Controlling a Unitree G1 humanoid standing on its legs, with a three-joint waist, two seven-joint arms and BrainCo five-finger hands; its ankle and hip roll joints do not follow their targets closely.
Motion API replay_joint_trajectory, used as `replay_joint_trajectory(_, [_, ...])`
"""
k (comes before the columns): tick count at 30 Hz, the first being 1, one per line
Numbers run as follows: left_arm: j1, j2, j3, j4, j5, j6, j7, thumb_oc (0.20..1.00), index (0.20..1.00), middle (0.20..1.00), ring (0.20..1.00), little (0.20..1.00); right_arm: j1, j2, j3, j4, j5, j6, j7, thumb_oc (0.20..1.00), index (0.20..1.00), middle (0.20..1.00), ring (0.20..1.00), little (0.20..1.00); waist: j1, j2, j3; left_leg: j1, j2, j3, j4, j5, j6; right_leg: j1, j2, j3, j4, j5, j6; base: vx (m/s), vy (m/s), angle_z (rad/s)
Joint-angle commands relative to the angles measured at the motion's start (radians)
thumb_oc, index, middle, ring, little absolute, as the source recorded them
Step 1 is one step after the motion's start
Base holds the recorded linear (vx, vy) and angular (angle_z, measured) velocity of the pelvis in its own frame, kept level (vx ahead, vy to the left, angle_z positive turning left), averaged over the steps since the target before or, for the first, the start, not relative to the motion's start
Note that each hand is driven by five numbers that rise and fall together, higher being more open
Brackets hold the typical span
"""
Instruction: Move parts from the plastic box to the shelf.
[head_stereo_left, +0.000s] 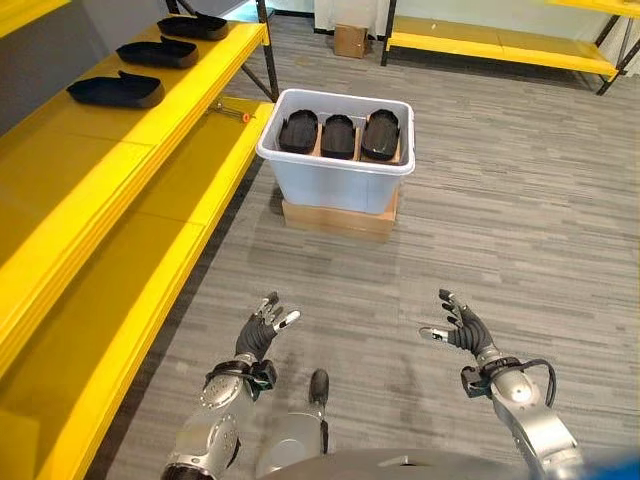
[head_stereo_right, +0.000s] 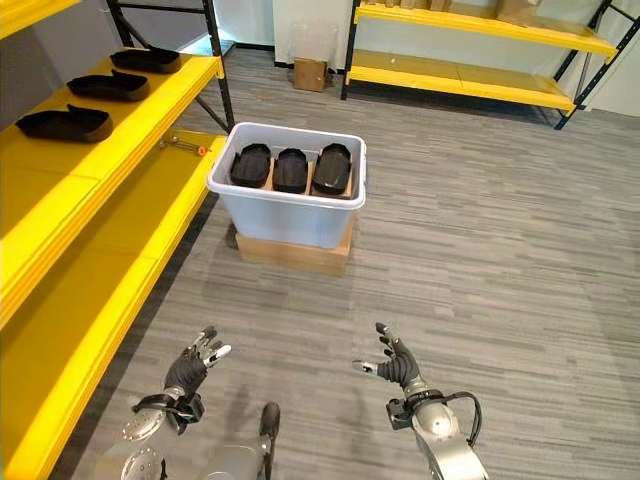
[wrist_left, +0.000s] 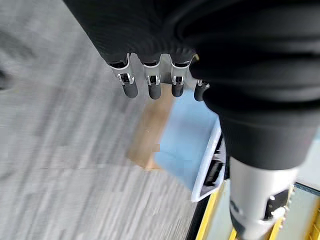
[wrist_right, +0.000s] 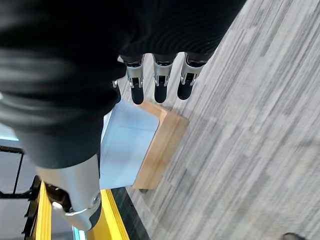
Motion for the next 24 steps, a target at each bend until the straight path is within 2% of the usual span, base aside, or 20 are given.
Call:
replay_joint_trajectory(1, [0.016,0.001,0.011,-0.055,0.013,-0.046,0.017,1.000,1.000,1.000,1.000,1.000,-0.063,0.004,0.013,-0.001,0.008,-0.040,0.006,1.000,1.000,1.000,1.000,1.000,0.031,0.010,-0.078,0.014,0.042,-0.005,-0.012,0.021,-0.043,-0.119,0.018,0.011,0.083,0.208,0.050,0.27,0.277,-0.24])
replay_joint_trajectory(2, [0.010,0.013,0.008,-0.056,0.018,-0.045,0.021,1.000,1.000,1.000,1.000,1.000,-0.070,0.010,0.025,0.000,0.006,-0.039,0.015,1.000,1.000,1.000,1.000,1.000,0.026,0.017,-0.068,0.041,0.027,-0.007,-0.011,0.002,-0.023,-0.184,0.021,0.029,0.223,0.293,0.065,0.37,0.412,-0.37])
replay_joint_trajectory(3, [0.004,0.020,0.008,-0.055,0.025,-0.041,0.025,1.000,1.000,1.000,1.000,1.000,-0.075,0.020,0.033,-0.002,0.005,-0.039,0.017,1.000,1.000,1.000,1.000,1.000,0.020,0.034,-0.057,0.081,0.022,-0.002,-0.018,-0.021,-0.002,-0.245,0.016,0.004,0.377,0.377,0.083,0.27,0.331,-0.10])
replay_joint_trajectory(4, [0.002,0.024,0.009,-0.053,0.028,-0.040,0.022,1.000,1.000,1.000,1.000,1.000,-0.073,0.022,0.034,-0.005,0.003,-0.038,0.017,1.000,1.000,1.000,1.000,1.000,0.011,0.048,-0.049,0.108,0.026,-0.006,-0.026,-0.027,0.005,-0.283,0.020,-0.006,0.446,0.398,0.082,0.14,0.200,0.00])
replay_joint_trajectory(5, [0.002,0.023,0.009,-0.053,0.029,-0.040,0.022,1.000,1.000,1.000,1.000,1.000,-0.073,0.022,0.034,-0.005,0.003,-0.038,0.017,1.000,1.000,1.000,1.000,1.000,0.011,0.046,-0.048,0.109,0.025,-0.005,-0.027,-0.027,0.005,-0.284,0.019,-0.005,0.450,0.396,0.082,0.27,0.275,0.35])
replay_joint_trajectory(6, [0.001,0.029,0.008,-0.056,0.044,-0.035,0.014,1.000,1.000,1.000,1.000,1.000,-0.063,0.032,0.031,-0.013,0.004,-0.036,0.020,1.000,1.000,1.000,1.000,1.000,-0.015,0.085,-0.030,0.177,0.034,-0.004,-0.047,-0.055,0.021,-0.380,0.009,-0.075,0.547,0.376,0.063,0.30,0.247,0.23])
replay_joint_trajectory(7, [0.000,0.028,0.005,-0.053,0.047,-0.036,0.010,1.000,1.000,1.000,1.000,1.000,-0.062,0.031,0.031,-0.012,0.007,-0.035,0.023,1.000,1.000,1.000,1.000,1.000,-0.029,0.092,-0.026,0.194,0.033,-0.011,-0.050,-0.060,0.021,-0.425,0.040,-0.080,0.528,0.352,0.056,0.30,0.243,-0.04])
replay_joint_trajectory(8, [0.000,0.027,0.005,-0.053,0.047,-0.036,0.010,1.000,1.000,1.000,1.000,1.000,-0.062,0.031,0.032,-0.013,0.007,-0.035,0.023,1.000,1.000,1.000,1.000,1.000,-0.032,0.087,-0.022,0.200,0.028,-0.013,-0.052,-0.061,0.021,-0.423,0.035,-0.081,0.537,0.343,0.056,0.16,0.064,-0.23])
replay_joint_trajectory(10, [0.002,0.029,0.004,-0.054,0.047,-0.035,0.004,1.000,1.000,1.000,1.000,1.000,-0.056,0.028,0.034,-0.019,0.017,-0.035,0.027,1.000,1.000,1.000,1.000,1.000,-0.048,0.090,-0.015,0.227,0.017,-0.010,-0.054,-0.077,0.018,-0.457,0.039,-0.127,0.454,0.316,0.049,0.24,0.031,0.19])
replay_joint_trajectory(11, [0.004,0.027,0.006,-0.050,0.047,-0.037,-0.004,1.000,1.000,1.000,1.000,1.000,-0.056,0.026,0.033,-0.018,0.025,-0.036,0.025,1.000,1.000,1.000,1.000,1.000,-0.059,0.083,-0.012,0.263,0.005,-0.005,-0.068,-0.101,0.009,-0.465,0.019,-0.181,0.278,0.300,0.047,0.33,-0.033,0.26])
replay_joint_trajectory(13, [0.007,0.022,0.011,-0.052,0.044,-0.040,-0.006,1.000,1.000,1.000,1.000,1.000,-0.061,0.018,0.036,-0.017,0.026,-0.034,0.027,1.000,1.000,1.000,1.000,1.000,-0.066,0.077,-0.011,0.294,0.001,-0.006,-0.076,-0.119,-0.002,-0.467,0.019,-0.197,0.136,0.322,0.056,0.31,-0.078,-0.05])
replay_joint_trajectory(14, [0.011,0.015,0.020,-0.048,0.045,-0.044,-0.010,1.000,1.000,1.000,1.000,1.000,-0.072,0.014,0.039,-0.015,0.022,-0.034,0.032,1.000,1.000,1.000,1.000,1.000,-0.067,0.080,-0.011,0.324,0.006,-0.001,-0.091,-0.131,-0.014,-0.470,0.012,-0.214,0.009,0.356,0.069,0.39,-0.140,-0.02])
replay_joint_trajectory(15, [0.015,0.011,0.024,-0.047,0.048,-0.047,-0.015,1.000,1.000,1.000,1.000,1.000,-0.077,0.010,0.043,-0.023,0.016,-0.034,0.036,1.000,1.000,1.000,1.000,1.000,-0.076,0.075,-0.012,0.345,0.008,-0.007,-0.096,-0.148,-0.024,-0.492,0.012,-0.191,-0.059,0.394,0.083,0.32,-0.124,-0.03])
replay_joint_trajectory(17, [0.018,0.008,0.023,-0.046,0.052,-0.046,-0.019,1.000,1.000,1.000,1.000,1.000,-0.076,0.010,0.043,-0.022,0.014,-0.032,0.037,1.000,1.000,1.000,1.000,1.000,-0.077,0.072,-0.014,0.354,0.009,-0.011,-0.096,-0.157,-0.027,-0.480,0.020,-0.168,-0.062,0.395,0.081,0.18,-0.085,0.00])
replay_joint_trajectory(19, [0.012,-0.004,0.019,-0.035,0.062,-0.047,-0.021,1.000,1.000,1.000,1.000,1.000,-0.081,0.014,0.046,-0.016,0.018,-0.034,0.036,1.000,1.000,1.000,1.000,1.000,-0.072,0.061,-0.039,0.367,0.011,-0.010,-0.096,-0.175,-0.035,-0.447,0.023,-0.163,-0.086,0.406,0.072,0.29,-0.141,0.18])
replay_joint_trajectory(21, [0.004,-0.012,0.011,-0.034,0.058,-0.046,-0.017,1.000,1.000,1.000,1.000,1.000,-0.080,0.005,0.042,-0.026,0.027,-0.037,0.031,1.000,1.000,1.000,1.000,1.000,-0.073,0.064,-0.052,0.378,0.027,-0.011,-0.091,-0.171,-0.045,-0.421,0.034,-0.169,-0.084,0.402,0.060,0.23,-0.125,0.21])
replay_joint_trajectory(24, [-0.022,-0.021,-0.009,-0.022,0.045,-0.049,-0.015,1.000,1.000,1.000,1.000,1.000,-0.088,-0.023,0.031,-0.027,0.036,-0.047,0.023,1.000,1.000,1.000,1.000,1.000,-0.082,0.064,-0.056,0.350,0.072,-0.024,0.040,-0.152,-0.088,-0.369,0.054,-0.193,-0.075,0.351,0.026,0.25,-0.206,0.05])
